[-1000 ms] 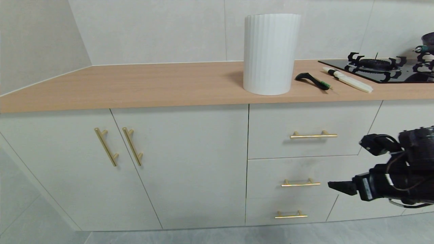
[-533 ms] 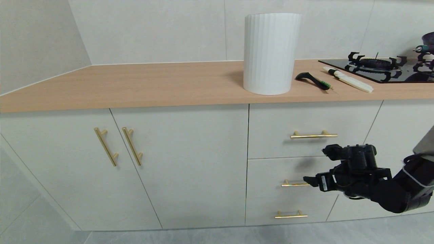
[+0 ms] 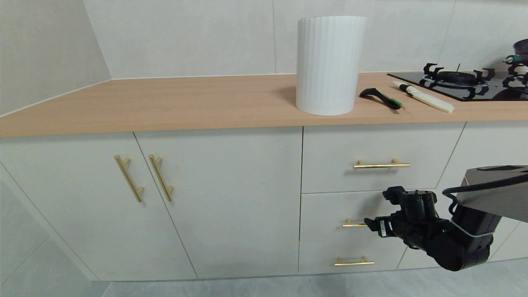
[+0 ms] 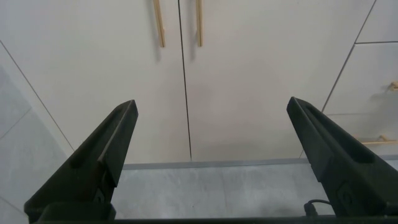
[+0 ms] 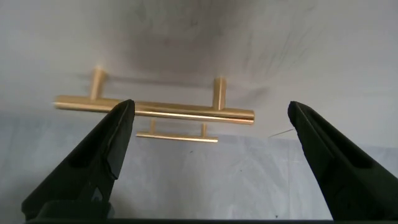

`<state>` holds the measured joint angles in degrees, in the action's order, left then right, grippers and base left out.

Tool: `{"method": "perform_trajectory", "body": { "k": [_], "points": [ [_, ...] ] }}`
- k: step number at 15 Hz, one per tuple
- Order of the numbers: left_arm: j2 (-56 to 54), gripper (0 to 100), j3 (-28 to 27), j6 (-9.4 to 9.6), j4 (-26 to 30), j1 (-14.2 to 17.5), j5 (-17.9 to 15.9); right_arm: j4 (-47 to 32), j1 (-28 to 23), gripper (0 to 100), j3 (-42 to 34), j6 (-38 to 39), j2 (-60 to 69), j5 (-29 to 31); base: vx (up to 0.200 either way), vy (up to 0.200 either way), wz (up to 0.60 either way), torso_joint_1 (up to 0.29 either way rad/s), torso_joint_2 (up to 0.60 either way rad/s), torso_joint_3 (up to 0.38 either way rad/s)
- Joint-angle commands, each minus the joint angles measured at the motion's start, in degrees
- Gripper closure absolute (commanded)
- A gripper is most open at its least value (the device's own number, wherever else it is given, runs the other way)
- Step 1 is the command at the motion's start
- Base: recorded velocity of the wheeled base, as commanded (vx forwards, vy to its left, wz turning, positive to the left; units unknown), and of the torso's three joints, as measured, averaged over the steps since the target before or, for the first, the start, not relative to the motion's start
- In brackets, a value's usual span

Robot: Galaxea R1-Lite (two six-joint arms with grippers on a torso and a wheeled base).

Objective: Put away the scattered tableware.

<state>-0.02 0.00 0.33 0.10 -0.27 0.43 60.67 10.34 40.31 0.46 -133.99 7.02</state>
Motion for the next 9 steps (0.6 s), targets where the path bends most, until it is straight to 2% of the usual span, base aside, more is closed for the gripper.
{"method": "perform_trajectory", "body": {
  "k": [1, 9],
  "points": [
    [0.0, 0, 0.0, 0.02, 0.0, 0.0, 0.0, 0.0, 0.0, 0, 1.3, 0.0, -2.3, 0.2, 0.0, 0.0, 0.0, 0.0, 0.0, 0.0],
    [0.0, 0, 0.0, -0.07, 0.0, 0.0, 0.0, 0.0, 0.0, 0, 5.2, 0.0, -6.1, 2.4, 0.0, 0.0, 0.0, 0.0, 0.0, 0.0]
  ]
}}
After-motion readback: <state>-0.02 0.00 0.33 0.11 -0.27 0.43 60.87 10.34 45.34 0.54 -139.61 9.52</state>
